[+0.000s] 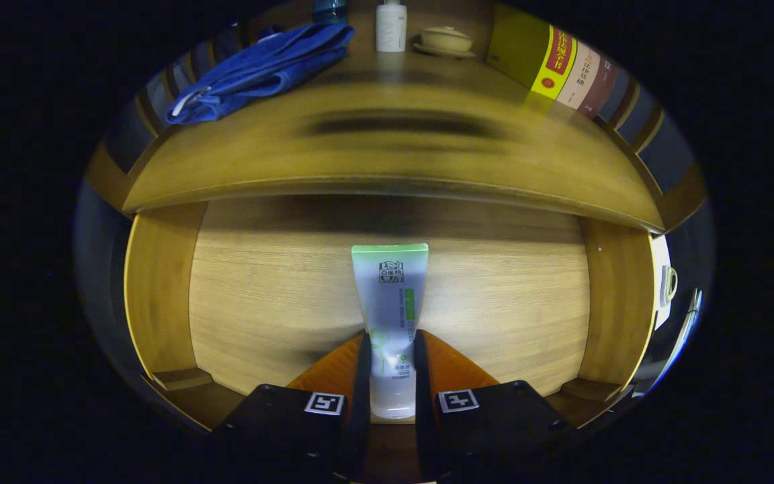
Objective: Pull open the drawer, take out the items inside it, and place them on the countertop above the cabinet.
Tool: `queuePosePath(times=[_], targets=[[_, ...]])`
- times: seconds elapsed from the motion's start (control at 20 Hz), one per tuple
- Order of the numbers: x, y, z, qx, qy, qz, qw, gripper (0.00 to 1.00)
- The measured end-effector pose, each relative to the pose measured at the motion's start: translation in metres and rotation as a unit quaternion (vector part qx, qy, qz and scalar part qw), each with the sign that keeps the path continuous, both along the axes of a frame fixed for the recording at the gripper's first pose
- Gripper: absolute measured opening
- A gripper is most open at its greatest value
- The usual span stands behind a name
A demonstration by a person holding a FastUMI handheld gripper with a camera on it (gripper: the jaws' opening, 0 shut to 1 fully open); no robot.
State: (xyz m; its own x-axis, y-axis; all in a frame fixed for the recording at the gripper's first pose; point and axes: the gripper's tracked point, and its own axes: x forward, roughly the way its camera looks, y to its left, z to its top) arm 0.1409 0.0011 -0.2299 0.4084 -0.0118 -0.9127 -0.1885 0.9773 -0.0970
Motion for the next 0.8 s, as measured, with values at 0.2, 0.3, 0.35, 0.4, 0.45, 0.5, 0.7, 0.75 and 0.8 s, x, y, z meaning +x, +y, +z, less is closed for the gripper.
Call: queuePosePath(times=[0.2, 0.3, 0.35, 0.4, 0.45, 0.5, 0.7, 0.75, 0.8], targets=[[-0.006, -0.005, 0.032, 0.002, -0.017, 0.007, 1.0, 0.37], [-0.01, 0.001, 0.053, 0.003, -0.024, 0.006, 1.0, 0.37], [-0.011, -0.001, 0.061, 0.003, -0.03, 0.006, 1.0, 0.37], [-0.012, -0.003, 0.069, 0.003, -0.034, 0.009, 0.999, 0.37], [-0.012, -0.006, 0.079, 0.003, -0.041, 0.008, 0.999, 0.37], [-0.011, -0.008, 0.089, 0.002, -0.051, 0.006, 0.999, 0.37], [-0.005, -0.012, 0.121, 0.001, -0.071, 0.006, 0.997, 0.37], [-0.002, -0.012, 0.128, 0.001, -0.077, 0.004, 0.997, 0.37], [0.001, -0.011, 0.134, 0.002, -0.078, 0.003, 0.997, 0.37]])
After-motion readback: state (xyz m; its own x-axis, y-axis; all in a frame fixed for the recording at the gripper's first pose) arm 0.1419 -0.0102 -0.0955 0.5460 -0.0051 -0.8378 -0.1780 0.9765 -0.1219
